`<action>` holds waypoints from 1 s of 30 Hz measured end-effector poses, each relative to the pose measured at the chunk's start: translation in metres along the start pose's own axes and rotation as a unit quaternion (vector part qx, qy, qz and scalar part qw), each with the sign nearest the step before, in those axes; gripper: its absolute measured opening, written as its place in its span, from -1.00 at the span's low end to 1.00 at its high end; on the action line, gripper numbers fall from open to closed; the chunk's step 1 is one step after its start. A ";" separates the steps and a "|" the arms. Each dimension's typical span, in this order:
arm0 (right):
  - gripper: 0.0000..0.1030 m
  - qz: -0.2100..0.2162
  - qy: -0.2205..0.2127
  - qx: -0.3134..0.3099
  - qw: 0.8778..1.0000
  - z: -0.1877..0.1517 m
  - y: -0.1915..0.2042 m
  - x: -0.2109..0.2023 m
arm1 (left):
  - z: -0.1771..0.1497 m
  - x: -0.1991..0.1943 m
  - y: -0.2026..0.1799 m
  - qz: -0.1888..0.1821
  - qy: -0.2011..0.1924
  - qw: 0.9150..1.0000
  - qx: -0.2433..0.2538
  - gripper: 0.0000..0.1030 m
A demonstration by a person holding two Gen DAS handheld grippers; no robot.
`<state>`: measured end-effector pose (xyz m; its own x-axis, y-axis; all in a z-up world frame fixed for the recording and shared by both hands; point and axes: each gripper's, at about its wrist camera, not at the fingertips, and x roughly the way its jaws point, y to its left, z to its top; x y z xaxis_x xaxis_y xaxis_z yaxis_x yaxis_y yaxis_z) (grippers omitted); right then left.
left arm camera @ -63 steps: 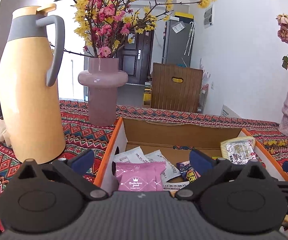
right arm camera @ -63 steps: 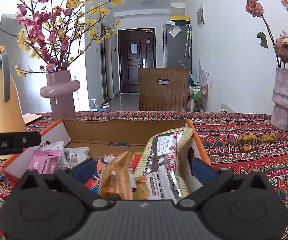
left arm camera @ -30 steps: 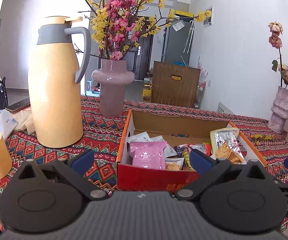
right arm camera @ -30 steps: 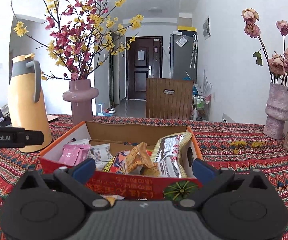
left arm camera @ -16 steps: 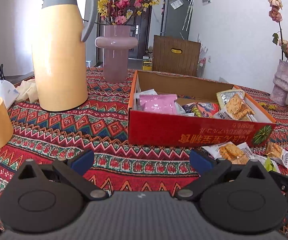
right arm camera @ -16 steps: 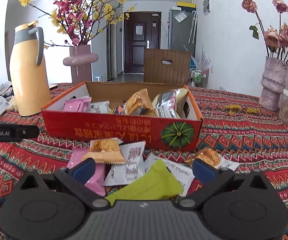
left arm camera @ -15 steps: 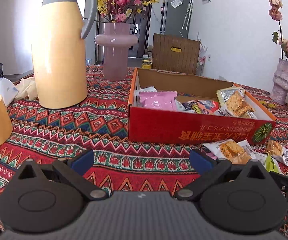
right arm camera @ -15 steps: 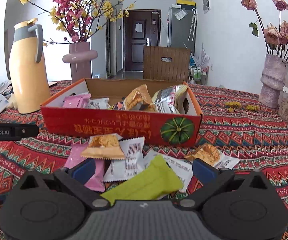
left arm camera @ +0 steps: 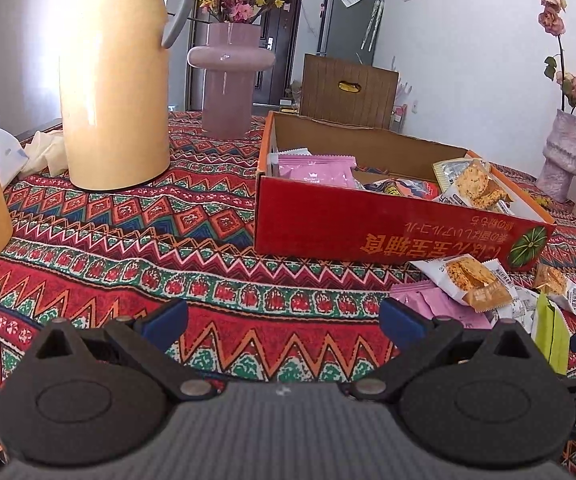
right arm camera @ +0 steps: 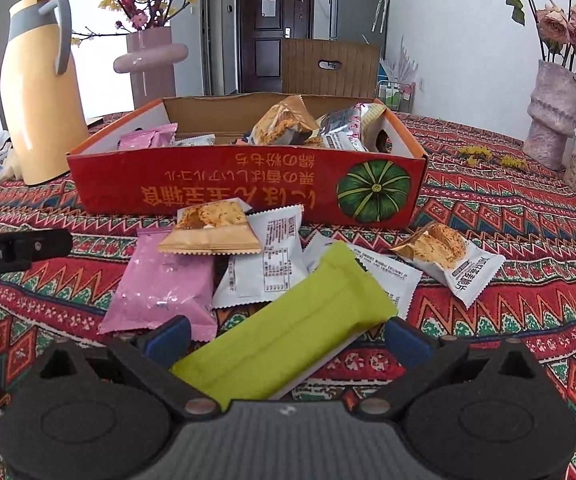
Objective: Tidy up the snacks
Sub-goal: 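Move both tools back toward the remaining snacks in front of the box, then close the right tool on the green snack bar and lift it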
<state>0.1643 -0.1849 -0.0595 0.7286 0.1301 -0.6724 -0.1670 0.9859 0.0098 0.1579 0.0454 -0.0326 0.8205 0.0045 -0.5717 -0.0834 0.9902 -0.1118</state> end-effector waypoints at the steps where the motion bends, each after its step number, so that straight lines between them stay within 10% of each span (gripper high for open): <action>1: 0.99 -0.001 0.002 -0.002 1.000 -0.001 0.000 0.000 | 0.000 0.000 0.000 0.000 0.001 1.000 -0.001 1.00; 11: 0.71 -0.013 0.005 -0.045 0.999 -0.015 -0.015 -0.017 | 0.000 -0.001 0.004 -0.003 0.001 1.000 -0.013 1.00; 19: -0.23 0.007 0.004 -0.041 0.999 -0.026 -0.031 -0.035 | -0.001 -0.002 0.005 -0.001 -0.001 1.000 -0.016 1.00; 30: -0.33 -0.018 -0.030 -0.008 0.999 -0.025 -0.052 -0.045 | -0.001 0.000 0.006 0.006 0.002 1.000 -0.017 1.00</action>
<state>0.1231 -0.2446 -0.0480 0.7725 0.1019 -0.6268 -0.1505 0.9883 -0.0248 0.1570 0.0513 -0.0341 0.8174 0.0151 -0.5758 -0.1117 0.9848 -0.1327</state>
